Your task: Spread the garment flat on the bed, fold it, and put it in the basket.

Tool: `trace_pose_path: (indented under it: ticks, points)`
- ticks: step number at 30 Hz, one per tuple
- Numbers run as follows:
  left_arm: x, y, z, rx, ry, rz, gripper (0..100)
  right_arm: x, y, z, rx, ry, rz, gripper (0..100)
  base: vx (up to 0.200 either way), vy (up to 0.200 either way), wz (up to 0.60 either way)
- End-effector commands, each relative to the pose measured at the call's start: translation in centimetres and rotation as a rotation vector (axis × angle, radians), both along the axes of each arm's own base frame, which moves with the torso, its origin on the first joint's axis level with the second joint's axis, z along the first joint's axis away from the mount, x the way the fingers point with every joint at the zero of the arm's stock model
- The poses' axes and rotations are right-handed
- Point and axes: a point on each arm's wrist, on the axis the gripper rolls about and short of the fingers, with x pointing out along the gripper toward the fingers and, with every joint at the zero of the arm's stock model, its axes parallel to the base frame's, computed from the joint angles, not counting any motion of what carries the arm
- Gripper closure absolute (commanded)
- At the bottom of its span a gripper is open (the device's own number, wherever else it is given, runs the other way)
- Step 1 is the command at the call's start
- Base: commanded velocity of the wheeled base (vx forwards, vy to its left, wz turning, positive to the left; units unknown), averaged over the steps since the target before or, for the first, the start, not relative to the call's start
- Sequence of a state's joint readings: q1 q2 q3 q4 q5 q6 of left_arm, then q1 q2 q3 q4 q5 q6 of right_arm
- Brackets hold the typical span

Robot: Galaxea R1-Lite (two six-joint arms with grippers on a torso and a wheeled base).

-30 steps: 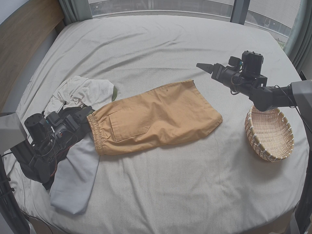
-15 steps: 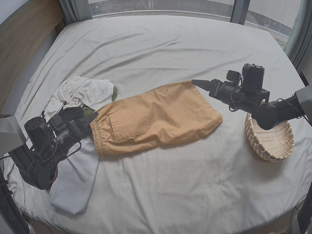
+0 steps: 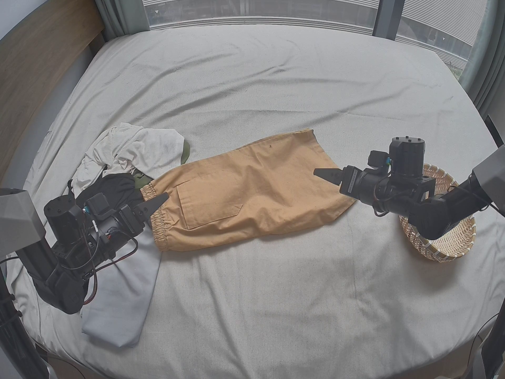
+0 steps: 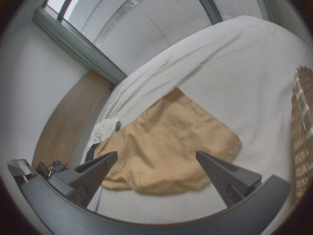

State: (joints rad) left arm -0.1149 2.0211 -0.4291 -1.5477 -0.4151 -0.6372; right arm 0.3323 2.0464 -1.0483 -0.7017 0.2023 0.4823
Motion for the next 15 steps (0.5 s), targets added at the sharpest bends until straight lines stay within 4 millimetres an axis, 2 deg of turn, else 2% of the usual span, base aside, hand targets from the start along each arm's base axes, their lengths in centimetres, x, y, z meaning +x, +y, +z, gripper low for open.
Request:
trace_pose_path:
  ticks: [1,8,15]
  points:
    - [0.0,-0.1,-0.2,0.000,0.008,-0.002,0,-0.5,-0.2,-1.5,-0.003,0.060,-0.013,0,0.000,0.000,0.00]
    - [0.0,-0.1,-0.2,0.002,0.008,-0.001,0,-0.3,-0.4,-4.1,-0.005,0.148,-0.035,0,0.000,0.000,0.00]
    - [0.1,0.0,-0.3,0.003,0.010,0.002,0,0.0,-0.3,-5.1,0.002,0.180,-0.042,0,0.000,0.000,0.00]
